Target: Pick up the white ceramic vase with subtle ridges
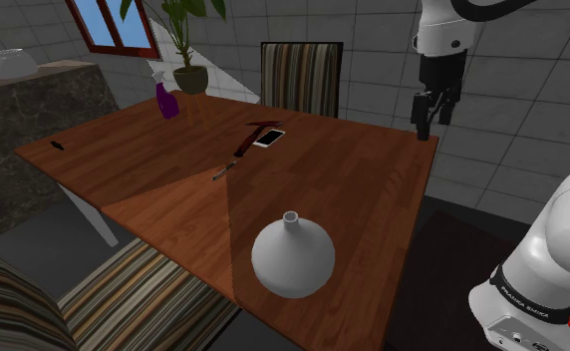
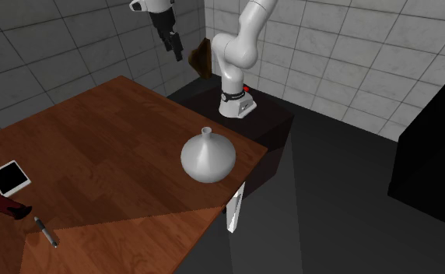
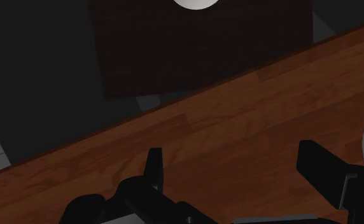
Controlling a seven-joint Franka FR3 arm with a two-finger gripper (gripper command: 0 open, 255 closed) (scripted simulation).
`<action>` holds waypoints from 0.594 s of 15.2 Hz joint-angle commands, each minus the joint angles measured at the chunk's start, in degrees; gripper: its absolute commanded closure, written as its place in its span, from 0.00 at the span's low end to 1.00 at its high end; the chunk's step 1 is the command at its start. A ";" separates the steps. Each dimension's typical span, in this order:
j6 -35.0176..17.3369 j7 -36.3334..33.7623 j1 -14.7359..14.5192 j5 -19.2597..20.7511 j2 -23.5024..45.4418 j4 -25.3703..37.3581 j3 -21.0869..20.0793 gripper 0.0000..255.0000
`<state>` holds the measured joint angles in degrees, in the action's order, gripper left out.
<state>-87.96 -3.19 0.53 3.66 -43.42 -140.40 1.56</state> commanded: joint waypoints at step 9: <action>-4.99 -10.70 -4.24 -7.91 6.08 1.76 -9.02 0.00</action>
<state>-92.34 -12.47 -3.24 -3.32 -38.73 -139.59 -6.30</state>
